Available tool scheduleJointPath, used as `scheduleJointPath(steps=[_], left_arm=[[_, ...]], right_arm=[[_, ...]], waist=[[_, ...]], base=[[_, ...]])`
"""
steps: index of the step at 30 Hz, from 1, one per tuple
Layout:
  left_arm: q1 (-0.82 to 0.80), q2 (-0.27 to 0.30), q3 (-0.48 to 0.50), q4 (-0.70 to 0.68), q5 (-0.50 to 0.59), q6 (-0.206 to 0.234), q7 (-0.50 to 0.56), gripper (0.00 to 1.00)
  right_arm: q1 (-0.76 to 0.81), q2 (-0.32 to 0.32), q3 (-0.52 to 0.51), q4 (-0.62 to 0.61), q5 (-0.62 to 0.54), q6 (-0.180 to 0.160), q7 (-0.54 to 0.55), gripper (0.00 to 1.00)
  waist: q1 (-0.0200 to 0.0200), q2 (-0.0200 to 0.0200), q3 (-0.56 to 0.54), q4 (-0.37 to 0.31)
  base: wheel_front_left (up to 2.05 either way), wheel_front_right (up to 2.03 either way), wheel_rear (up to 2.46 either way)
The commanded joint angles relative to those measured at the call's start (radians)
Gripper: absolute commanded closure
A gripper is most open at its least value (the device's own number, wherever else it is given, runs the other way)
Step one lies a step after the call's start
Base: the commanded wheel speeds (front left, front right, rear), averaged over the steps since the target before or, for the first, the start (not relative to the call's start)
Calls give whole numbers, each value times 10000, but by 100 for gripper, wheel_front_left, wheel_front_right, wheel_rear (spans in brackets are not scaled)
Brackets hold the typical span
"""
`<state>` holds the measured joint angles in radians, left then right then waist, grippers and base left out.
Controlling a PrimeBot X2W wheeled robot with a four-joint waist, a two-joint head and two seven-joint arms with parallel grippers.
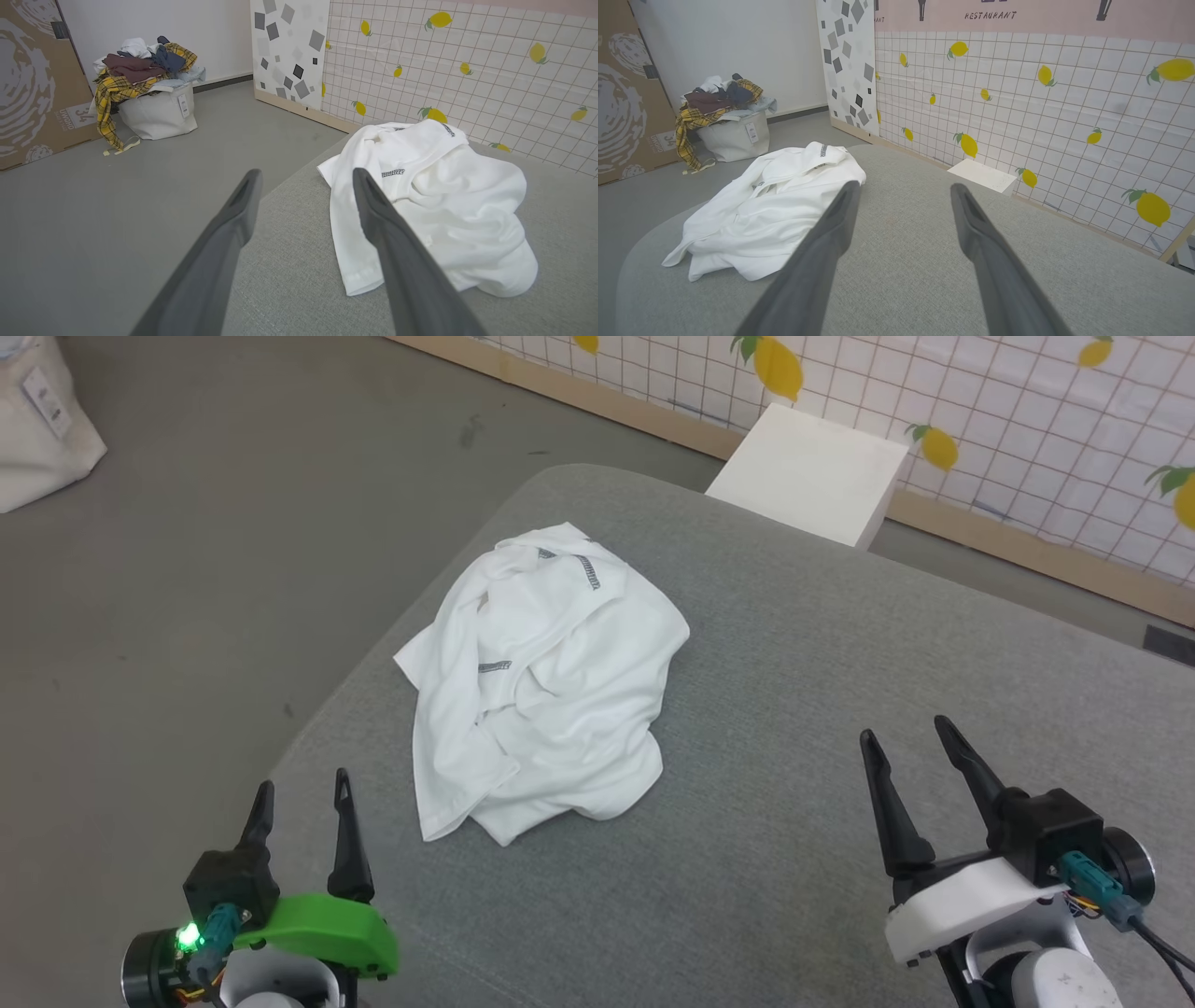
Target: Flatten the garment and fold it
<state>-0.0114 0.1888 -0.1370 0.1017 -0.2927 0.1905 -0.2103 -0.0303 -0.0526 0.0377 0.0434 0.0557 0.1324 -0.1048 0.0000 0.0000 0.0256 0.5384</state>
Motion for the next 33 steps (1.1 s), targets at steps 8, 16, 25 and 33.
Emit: scheduleJointPath(steps=[8, 16, 25, 33], left_arm=[[7, 161, -152, 156, -307, 233, -272, 0], [-352, 164, -245, -14, -333, 262, -122, 0], [-3027, 391, -348, 750, -1326, -946, 1402, 0], [-5397, 1177, -157, 1891, -2427, -2145, 3478, 0]], right_arm=[[-236, 24, 34, 42, 103, -17, -145, 0], [-368, 24, 93, -61, 47, -17, -94, 0], [-1109, 24, 272, -558, -382, -17, 245, 0], [-2196, 24, 692, -735, -636, -17, 299, 0]], waist=[[0, 0, 104, 331], [0, 0, 442, 93], [0, 0, 2004, -765], [0, 0, 3687, -2276]], base=[[0, 0, 0], [0, 0, 0], [0, 0, 0], [0, 0, 0]])
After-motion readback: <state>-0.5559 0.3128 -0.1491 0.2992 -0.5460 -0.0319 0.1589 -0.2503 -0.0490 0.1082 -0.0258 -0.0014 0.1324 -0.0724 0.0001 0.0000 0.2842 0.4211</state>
